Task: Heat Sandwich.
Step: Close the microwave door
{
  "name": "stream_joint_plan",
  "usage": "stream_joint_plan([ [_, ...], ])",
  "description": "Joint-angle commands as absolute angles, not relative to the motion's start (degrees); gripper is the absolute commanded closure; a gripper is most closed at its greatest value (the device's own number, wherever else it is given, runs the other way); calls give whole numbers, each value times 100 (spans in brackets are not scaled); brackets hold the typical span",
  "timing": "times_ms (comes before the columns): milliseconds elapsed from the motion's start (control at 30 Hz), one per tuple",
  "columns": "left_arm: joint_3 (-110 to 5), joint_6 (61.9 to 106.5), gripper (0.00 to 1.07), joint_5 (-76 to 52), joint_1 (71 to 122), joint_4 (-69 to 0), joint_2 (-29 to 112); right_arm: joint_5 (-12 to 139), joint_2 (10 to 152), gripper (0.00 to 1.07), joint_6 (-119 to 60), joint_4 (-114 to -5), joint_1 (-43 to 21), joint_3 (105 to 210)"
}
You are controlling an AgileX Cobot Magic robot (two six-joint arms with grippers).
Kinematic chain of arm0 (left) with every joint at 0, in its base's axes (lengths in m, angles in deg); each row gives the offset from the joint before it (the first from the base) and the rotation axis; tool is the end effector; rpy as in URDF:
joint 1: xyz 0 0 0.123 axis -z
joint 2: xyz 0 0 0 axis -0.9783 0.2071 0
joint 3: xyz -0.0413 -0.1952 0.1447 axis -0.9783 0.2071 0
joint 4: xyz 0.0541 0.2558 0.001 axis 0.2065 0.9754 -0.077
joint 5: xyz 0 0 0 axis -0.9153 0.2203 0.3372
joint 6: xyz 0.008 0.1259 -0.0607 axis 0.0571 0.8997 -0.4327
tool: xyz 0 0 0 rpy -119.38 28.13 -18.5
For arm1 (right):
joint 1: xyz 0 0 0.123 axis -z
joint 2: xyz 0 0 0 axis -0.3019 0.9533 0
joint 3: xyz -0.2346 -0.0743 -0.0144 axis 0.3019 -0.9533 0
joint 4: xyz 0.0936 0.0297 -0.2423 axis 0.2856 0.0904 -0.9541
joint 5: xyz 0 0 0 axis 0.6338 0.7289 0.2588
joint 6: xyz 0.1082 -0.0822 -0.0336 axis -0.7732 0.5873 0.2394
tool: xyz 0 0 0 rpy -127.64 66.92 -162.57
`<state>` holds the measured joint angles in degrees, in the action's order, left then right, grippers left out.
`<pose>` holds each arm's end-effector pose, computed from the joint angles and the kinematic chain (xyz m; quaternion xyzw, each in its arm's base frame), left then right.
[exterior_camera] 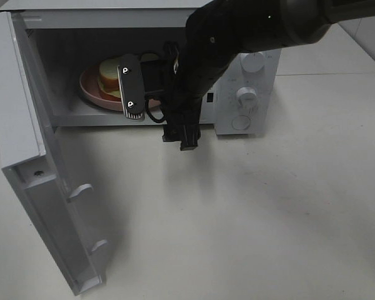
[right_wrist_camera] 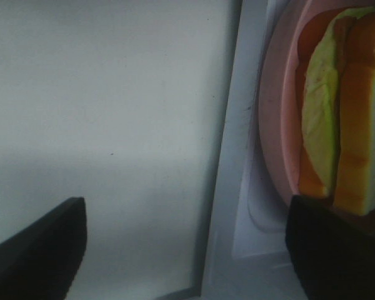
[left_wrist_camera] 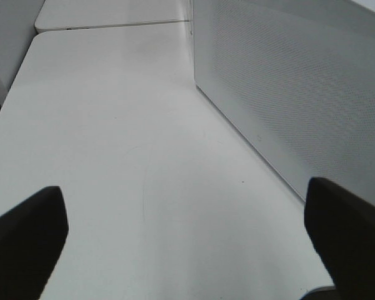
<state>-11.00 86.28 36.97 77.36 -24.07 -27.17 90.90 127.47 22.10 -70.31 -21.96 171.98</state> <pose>0.0872 -0.0080 0.2620 0.0392 0.8460 -0.0073 0.5316 0.3647 0.2873 0.1132 -0.7439 0.5824 -0.1087 0.3092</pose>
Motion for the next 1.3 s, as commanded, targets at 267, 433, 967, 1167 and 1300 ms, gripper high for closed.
stream_joint_plan([
  [267, -1083, 8611, 9, 3674, 7765, -2447, -2866, 9084, 11831, 27, 1751, -7019, -2185, 16247],
  [433, -1083, 8611, 9, 3674, 7765, -2447, -2866, 9130, 11389, 27, 1574, -7019, -2185, 15783],
  [967, -1083, 8611, 9, 3674, 7765, -2447, -2866, 9181, 9848, 31, 399, -6996, -2185, 14304],
  [1167, -1083, 8611, 9, 3674, 7765, -2447, -2866, 9411, 9229, 31, -443, -6956, -2185, 13863],
  [1300, -1083, 8611, 9, 3674, 7765, -2447, -2866, 9640, 8771, 31, -1176, -6956, -2185, 13628],
])
